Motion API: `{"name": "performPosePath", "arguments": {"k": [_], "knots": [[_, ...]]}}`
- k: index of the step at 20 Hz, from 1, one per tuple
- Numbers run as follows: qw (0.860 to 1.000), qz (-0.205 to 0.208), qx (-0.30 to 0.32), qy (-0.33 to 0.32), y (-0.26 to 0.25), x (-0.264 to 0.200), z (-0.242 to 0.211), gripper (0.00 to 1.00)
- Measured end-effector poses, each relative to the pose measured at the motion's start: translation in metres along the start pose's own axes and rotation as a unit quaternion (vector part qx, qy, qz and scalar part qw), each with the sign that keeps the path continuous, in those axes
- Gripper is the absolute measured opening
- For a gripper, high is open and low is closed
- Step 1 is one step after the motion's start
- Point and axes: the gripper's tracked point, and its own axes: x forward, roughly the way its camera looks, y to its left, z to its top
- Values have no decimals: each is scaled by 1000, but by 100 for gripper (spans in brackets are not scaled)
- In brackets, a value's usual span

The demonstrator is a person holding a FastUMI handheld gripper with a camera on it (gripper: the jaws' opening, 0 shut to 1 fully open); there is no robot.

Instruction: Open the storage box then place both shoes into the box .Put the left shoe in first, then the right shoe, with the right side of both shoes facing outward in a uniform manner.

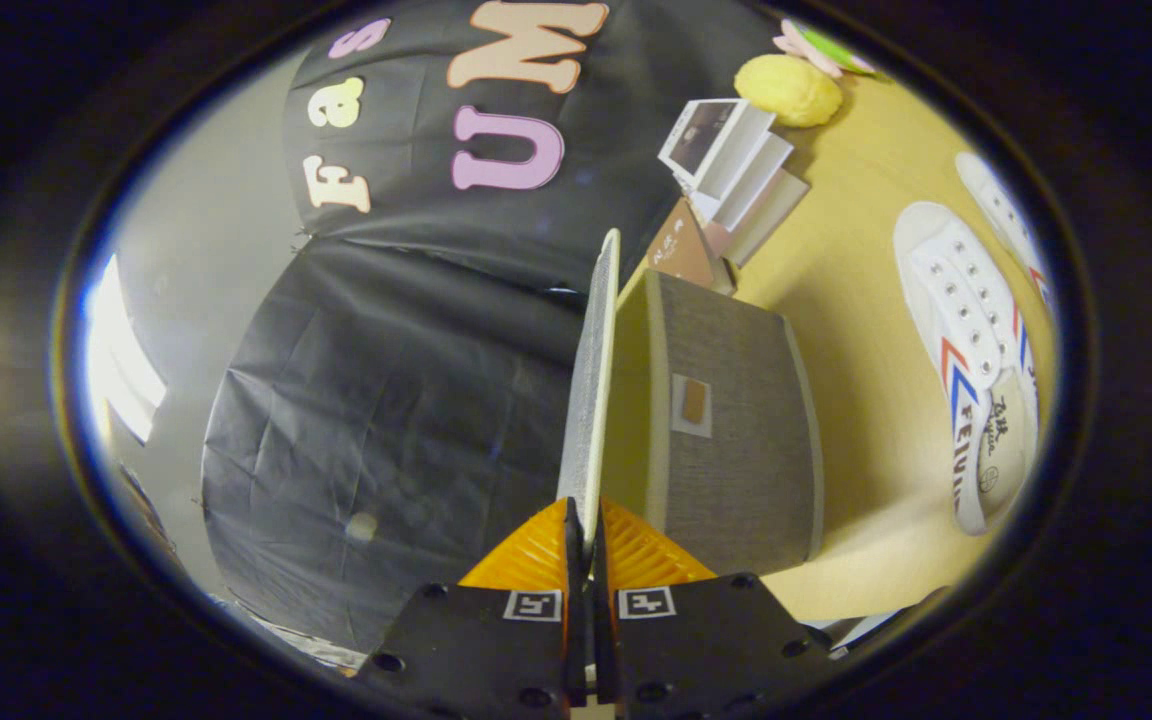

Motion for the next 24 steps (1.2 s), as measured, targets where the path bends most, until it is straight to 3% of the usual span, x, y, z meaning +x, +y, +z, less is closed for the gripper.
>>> {"name": "performPosePath", "arguments": {"k": [12, 24], "knots": [[995, 49, -85, 18, 113, 31, 2, 10], [987, 80, -135, 43, 195, 114, -36, 11]]}}
